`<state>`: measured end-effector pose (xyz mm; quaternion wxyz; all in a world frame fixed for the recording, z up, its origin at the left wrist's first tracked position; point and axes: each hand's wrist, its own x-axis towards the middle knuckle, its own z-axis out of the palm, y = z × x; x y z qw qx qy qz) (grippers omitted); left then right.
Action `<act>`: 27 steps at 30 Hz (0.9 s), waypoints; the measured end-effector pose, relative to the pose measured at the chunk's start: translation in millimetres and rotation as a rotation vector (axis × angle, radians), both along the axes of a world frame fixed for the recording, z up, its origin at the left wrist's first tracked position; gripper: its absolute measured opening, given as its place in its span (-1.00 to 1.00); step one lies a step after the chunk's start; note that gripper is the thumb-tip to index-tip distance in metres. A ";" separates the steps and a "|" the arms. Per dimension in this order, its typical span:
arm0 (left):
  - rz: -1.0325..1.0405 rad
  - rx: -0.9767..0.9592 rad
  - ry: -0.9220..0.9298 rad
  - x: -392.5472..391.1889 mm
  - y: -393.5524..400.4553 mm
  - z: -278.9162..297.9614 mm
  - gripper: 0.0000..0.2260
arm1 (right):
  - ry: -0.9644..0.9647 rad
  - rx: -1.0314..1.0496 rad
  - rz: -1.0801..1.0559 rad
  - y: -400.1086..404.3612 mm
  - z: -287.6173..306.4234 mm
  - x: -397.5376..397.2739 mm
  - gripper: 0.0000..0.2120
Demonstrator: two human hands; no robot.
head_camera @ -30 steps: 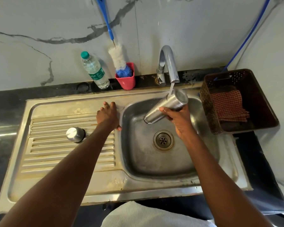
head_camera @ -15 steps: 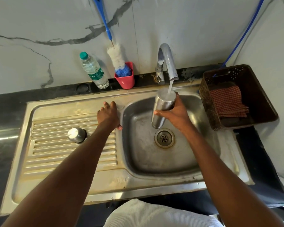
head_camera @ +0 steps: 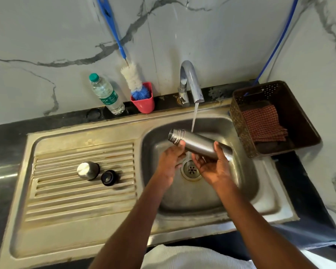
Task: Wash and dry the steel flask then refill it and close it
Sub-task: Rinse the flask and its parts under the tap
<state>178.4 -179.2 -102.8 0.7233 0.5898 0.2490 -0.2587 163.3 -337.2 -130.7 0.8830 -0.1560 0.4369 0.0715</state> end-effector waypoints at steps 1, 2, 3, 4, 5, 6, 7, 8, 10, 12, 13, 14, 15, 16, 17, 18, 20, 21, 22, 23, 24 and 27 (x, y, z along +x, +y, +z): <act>0.027 -0.053 -0.023 2.9 -7.9 1.4 -0.67 | 0.004 0.008 0.009 2.2 -0.7 -1.9 -0.38; 0.059 -0.068 -0.056 6.6 -14.4 1.1 -0.63 | 0.002 0.014 0.014 3.3 -2.6 -2.7 -0.36; 0.088 -0.058 -0.090 10.8 -20.7 1.8 -0.62 | -0.006 0.022 0.022 3.1 -4.1 -2.5 -0.34; 0.111 -0.027 -0.119 14.3 -25.3 3.5 -0.63 | -0.007 0.018 0.049 2.0 -6.0 -2.8 -0.33; 0.120 0.027 -0.146 19.3 -28.9 4.3 -0.63 | 0.006 -0.010 0.103 0.8 -5.4 -2.8 -0.35; 0.108 0.102 -0.180 24.8 -30.4 3.2 -0.62 | 0.042 -0.079 0.178 -0.6 -6.4 -2.8 -0.38; 0.081 0.184 -0.227 30.6 -32.2 0.7 -0.60 | 0.104 -0.194 0.267 -2.7 -6.3 -3.3 -0.40; 0.041 0.265 -0.276 35.2 -34.0 -0.5 -0.58 | 0.163 -0.358 0.361 -4.9 -8.1 -4.0 -0.38; -0.054 0.386 -0.328 43.0 -37.9 -2.9 -0.54 | 0.187 -0.846 0.546 -9.1 -11.5 -4.9 -0.24; -0.151 0.462 -0.313 48.7 -40.1 -3.3 -0.50 | -0.036 -1.264 0.736 -10.9 -8.9 0.2 -0.14; -0.198 0.498 -0.314 50.2 -41.2 -2.8 -0.48 | -0.161 -1.345 0.800 -9.2 -3.9 4.1 -0.16; -0.227 0.515 -0.315 51.5 -41.7 -3.3 -0.45 | -0.238 -1.347 0.821 -7.0 0.2 8.4 -0.20; -0.237 0.514 -0.313 52.7 -41.8 -3.3 -0.41 | -0.270 -1.355 0.821 -5.0 3.5 13.5 -0.25; -0.242 0.509 -0.315 53.8 -40.3 -3.6 -0.37 | -0.268 -1.381 0.809 -2.6 5.3 18.8 -0.30; -0.261 0.499 -0.322 56.1 -36.2 -6.6 -0.33 | -0.255 -1.425 0.816 -0.4 6.7 23.5 -0.34; -0.297 0.478 -0.331 57.7 -30.4 -6.0 -0.31 | -0.240 -1.450 0.831 1.3 6.7 27.3 -0.36; -0.383 0.437 -0.377 61.5 -13.8 -3.1 -0.36 | -0.221 -1.400 0.872 1.0 4.0 32.0 -0.33; -0.406 0.420 -0.411 62.3 -4.4 -1.7 -0.41 | -0.221 -1.369 0.886 -0.4 1.6 32.7 -0.30; -0.389 0.396 -0.426 62.6 5.6 0.3 -0.46 | -0.216 -1.351 0.896 -2.5 -0.8 33.4 -0.29; -0.337 0.379 -0.428 63.4 15.5 0.5 -0.51 | -0.211 -1.343 0.892 -4.4 -1.8 35.6 -0.30; -0.269 0.378 -0.425 62.4 25.5 1.1 -0.55 | -0.203 -1.332 0.875 -5.2 -3.7 38.3 -0.32; -0.115 0.447 -0.403 60.4 48.9 -4.8 -0.72 | -0.265 -1.299 0.872 -5.5 -2.1 50.5 -0.29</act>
